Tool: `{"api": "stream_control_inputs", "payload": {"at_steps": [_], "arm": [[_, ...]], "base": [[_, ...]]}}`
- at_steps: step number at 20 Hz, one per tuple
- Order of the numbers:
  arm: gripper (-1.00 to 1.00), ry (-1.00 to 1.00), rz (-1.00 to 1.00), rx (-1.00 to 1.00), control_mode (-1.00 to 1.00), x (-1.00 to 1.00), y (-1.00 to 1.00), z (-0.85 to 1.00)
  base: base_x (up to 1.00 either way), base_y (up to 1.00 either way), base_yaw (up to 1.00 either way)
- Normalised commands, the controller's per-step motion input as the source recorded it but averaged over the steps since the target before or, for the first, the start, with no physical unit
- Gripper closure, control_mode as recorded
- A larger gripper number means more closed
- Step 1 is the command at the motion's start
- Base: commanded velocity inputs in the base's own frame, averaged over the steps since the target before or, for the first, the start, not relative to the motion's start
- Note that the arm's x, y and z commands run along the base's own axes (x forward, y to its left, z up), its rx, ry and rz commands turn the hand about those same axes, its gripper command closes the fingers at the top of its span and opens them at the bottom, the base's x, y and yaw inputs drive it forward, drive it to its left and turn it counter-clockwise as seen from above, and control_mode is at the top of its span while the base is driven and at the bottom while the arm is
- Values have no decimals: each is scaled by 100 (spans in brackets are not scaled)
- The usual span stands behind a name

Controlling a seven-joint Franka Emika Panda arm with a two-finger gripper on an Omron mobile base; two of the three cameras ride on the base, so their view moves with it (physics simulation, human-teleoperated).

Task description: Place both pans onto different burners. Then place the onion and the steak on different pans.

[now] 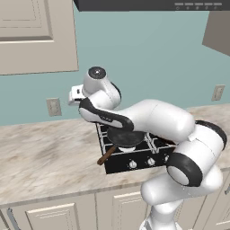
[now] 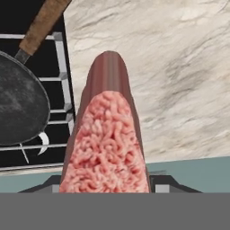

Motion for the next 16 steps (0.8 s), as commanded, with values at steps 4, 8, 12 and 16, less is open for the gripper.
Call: {"api": "stream_control_inputs", "payload": {"at_steps": [4, 8, 12, 16], "arm": [[100, -2, 0, 0, -100, -25, -39, 14], [100, 0, 0, 0, -100, -20, -44, 9], [100, 0, 0, 0, -100, -22, -47, 10], [100, 0, 0, 0, -100, -22, -42, 9]], "base": [[0, 0, 0], [0, 0, 0], [0, 0, 0], [0, 0, 0]]}}
